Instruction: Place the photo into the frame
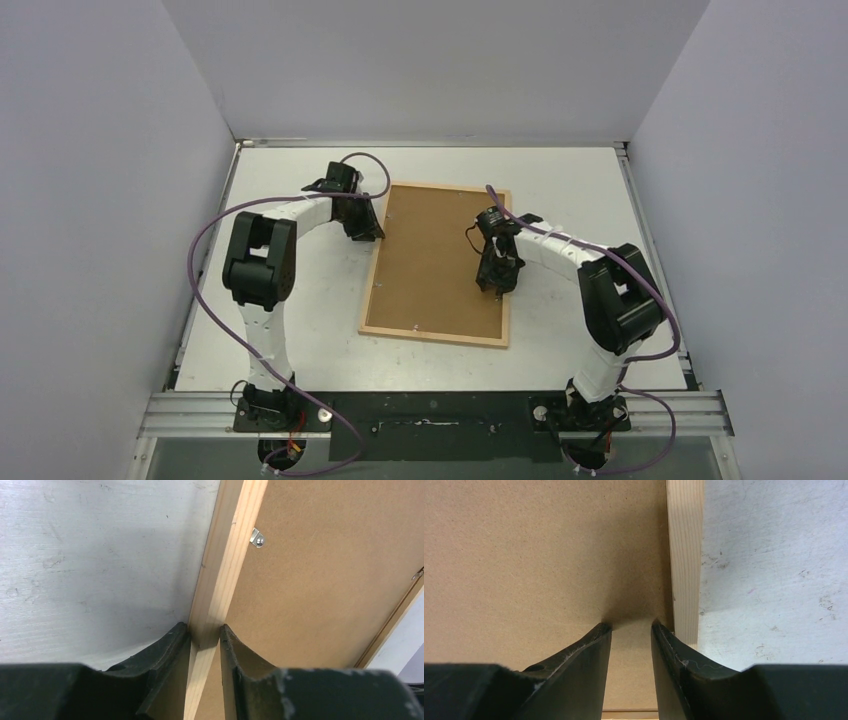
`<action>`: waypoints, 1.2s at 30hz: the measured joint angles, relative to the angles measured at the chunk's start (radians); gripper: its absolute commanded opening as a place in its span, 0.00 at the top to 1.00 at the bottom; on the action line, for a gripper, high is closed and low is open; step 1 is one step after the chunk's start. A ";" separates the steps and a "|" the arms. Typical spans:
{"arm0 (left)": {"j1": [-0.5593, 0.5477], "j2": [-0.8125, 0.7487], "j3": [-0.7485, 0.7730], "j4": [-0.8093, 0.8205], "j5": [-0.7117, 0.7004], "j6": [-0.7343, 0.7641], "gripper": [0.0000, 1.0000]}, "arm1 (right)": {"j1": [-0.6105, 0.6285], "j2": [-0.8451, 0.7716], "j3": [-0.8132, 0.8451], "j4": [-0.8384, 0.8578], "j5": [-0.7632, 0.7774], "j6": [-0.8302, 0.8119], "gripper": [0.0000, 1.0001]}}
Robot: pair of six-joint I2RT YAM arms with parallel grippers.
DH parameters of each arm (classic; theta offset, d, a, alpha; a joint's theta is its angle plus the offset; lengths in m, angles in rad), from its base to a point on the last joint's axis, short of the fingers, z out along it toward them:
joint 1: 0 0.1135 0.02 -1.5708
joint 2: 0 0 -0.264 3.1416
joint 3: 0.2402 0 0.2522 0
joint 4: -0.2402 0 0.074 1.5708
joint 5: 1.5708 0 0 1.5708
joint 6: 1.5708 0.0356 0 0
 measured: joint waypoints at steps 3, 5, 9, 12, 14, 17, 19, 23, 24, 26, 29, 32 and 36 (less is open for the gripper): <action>-0.003 0.000 0.005 -0.007 -0.012 -0.015 0.83 | 0.000 -0.007 -0.009 0.004 0.001 0.006 0.65; -0.005 0.000 0.008 -0.013 -0.022 -0.024 0.84 | 0.000 -0.010 -0.011 0.003 0.000 0.009 0.65; -0.006 0.005 0.019 -0.027 -0.030 -0.037 0.85 | -0.004 -0.016 -0.021 0.007 -0.014 0.006 0.66; -0.006 0.012 0.031 -0.043 -0.031 -0.039 0.86 | -0.020 -0.023 -0.030 0.011 -0.041 0.002 0.66; -0.006 0.013 0.033 -0.046 -0.031 -0.040 0.86 | -0.029 -0.024 -0.032 0.013 -0.058 -0.002 0.66; -0.006 0.013 0.033 -0.046 -0.031 -0.042 0.86 | -0.037 -0.024 -0.034 0.014 -0.072 -0.005 0.66; -0.006 0.014 0.034 -0.047 -0.031 -0.044 0.86 | -0.040 -0.025 -0.034 0.014 -0.074 -0.006 0.66; -0.006 0.015 0.037 -0.050 -0.031 -0.047 0.86 | -0.040 -0.025 -0.034 0.016 -0.064 -0.005 0.66; -0.006 0.015 0.037 -0.051 -0.031 -0.047 0.86 | -0.038 -0.025 -0.034 0.016 -0.055 -0.005 0.66; -0.006 0.016 0.037 -0.051 -0.031 -0.048 0.86 | -0.027 -0.026 -0.034 0.016 -0.035 -0.001 0.66; -0.006 0.017 0.037 -0.051 -0.028 -0.051 0.86 | -0.010 -0.029 -0.035 0.017 0.011 0.003 0.66; -0.006 0.019 0.038 -0.049 -0.020 -0.056 0.86 | -0.006 -0.042 -0.048 0.031 0.053 0.014 0.66; -0.008 0.021 0.040 -0.049 -0.018 -0.061 0.87 | -0.007 -0.062 -0.064 0.043 0.105 0.027 0.66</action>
